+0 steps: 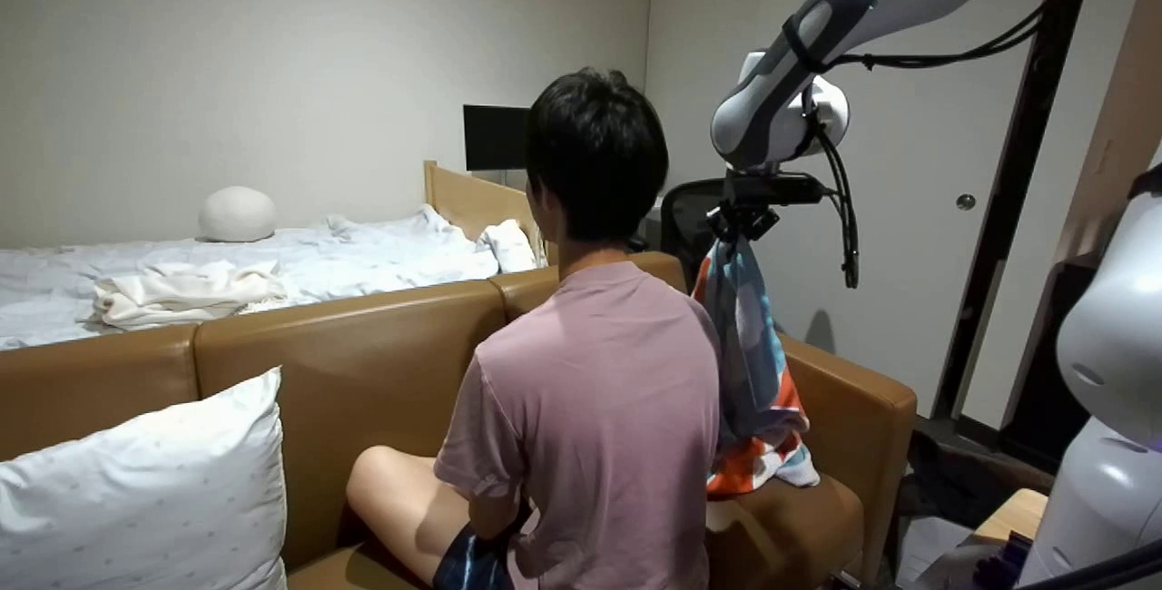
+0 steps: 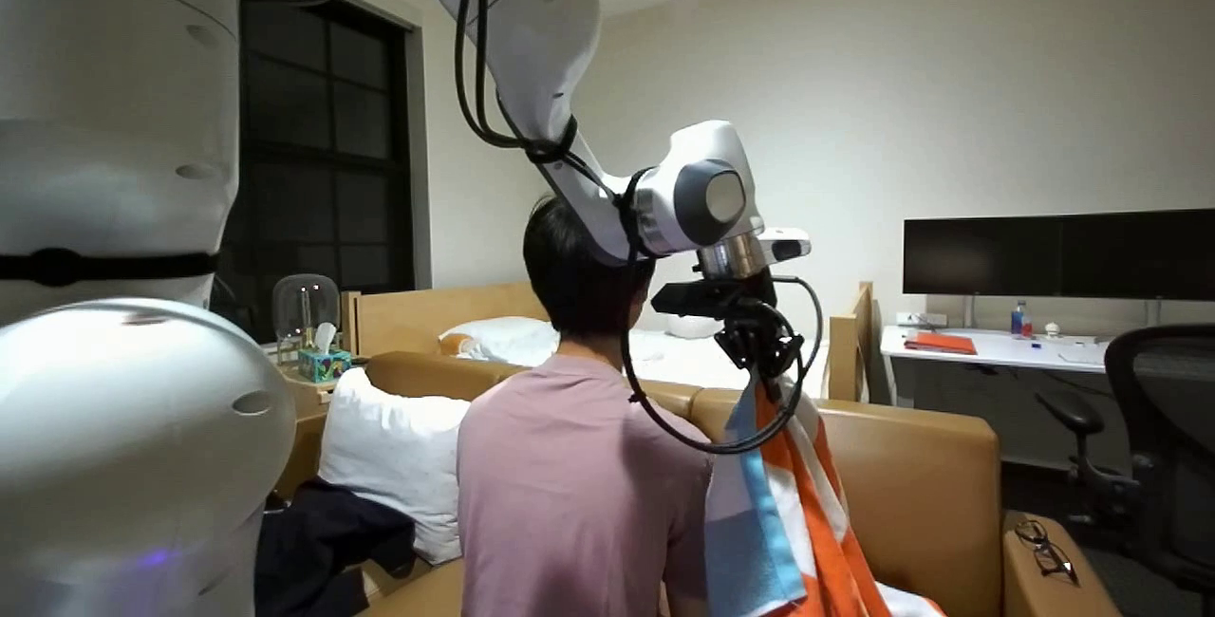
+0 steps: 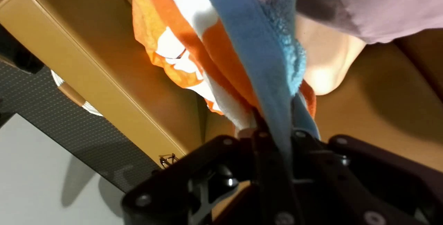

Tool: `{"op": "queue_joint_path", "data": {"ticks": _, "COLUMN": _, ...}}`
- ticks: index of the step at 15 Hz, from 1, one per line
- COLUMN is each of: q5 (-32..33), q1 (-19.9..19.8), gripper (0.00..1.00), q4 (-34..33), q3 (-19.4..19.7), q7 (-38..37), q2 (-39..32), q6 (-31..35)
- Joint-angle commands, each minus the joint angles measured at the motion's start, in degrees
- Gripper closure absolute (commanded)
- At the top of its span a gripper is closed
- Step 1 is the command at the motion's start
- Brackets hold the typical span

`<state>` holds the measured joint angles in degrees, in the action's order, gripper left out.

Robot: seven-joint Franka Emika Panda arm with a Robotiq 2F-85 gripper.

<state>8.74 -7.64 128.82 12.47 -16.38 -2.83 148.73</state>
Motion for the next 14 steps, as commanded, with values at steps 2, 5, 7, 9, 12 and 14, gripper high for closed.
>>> {"op": "queue_joint_path", "data": {"ticks": 2, "q5": 1.72, "q1": 2.3, "gripper": 0.98, "q4": 8.53, "q3": -4.22, "q7": -7.65, "q2": 9.91, "q6": 0.72}}
{"op": "queue_joint_path", "data": {"ticks": 5, "q5": 0.93, "q1": 1.87, "gripper": 0.98, "q4": 13.65, "q3": -6.84, "q7": -9.97, "q2": 14.72, "q6": 1.83}}
{"op": "queue_joint_path", "data": {"ticks": 7, "q5": 0.8, "q1": 0.95, "gripper": 0.98, "q4": 16.89, "q3": -7.92, "q7": -10.33, "q2": 18.29, "q6": 1.79}}
{"op": "queue_joint_path", "data": {"ticks": 9, "q5": 1.45, "q1": -0.32, "gripper": 0.98, "q4": 19.58, "q3": -8.78, "q7": -10.23, "q2": 22.56, "q6": 0.47}}
{"op": "queue_joint_path", "data": {"ticks": 12, "q5": 1.46, "q1": -2.18, "gripper": 0.98, "q4": 20.62, "q3": -10.67, "q7": -9.58, "q2": 27.23, "q6": -3.68}}
{"op": "queue_joint_path", "data": {"ticks": 14, "q5": 1.51, "q1": -2.92, "gripper": 0.98, "q4": 19.58, "q3": -12.52, "q7": -9.94, "q2": 28.3, "q6": -6.82}}
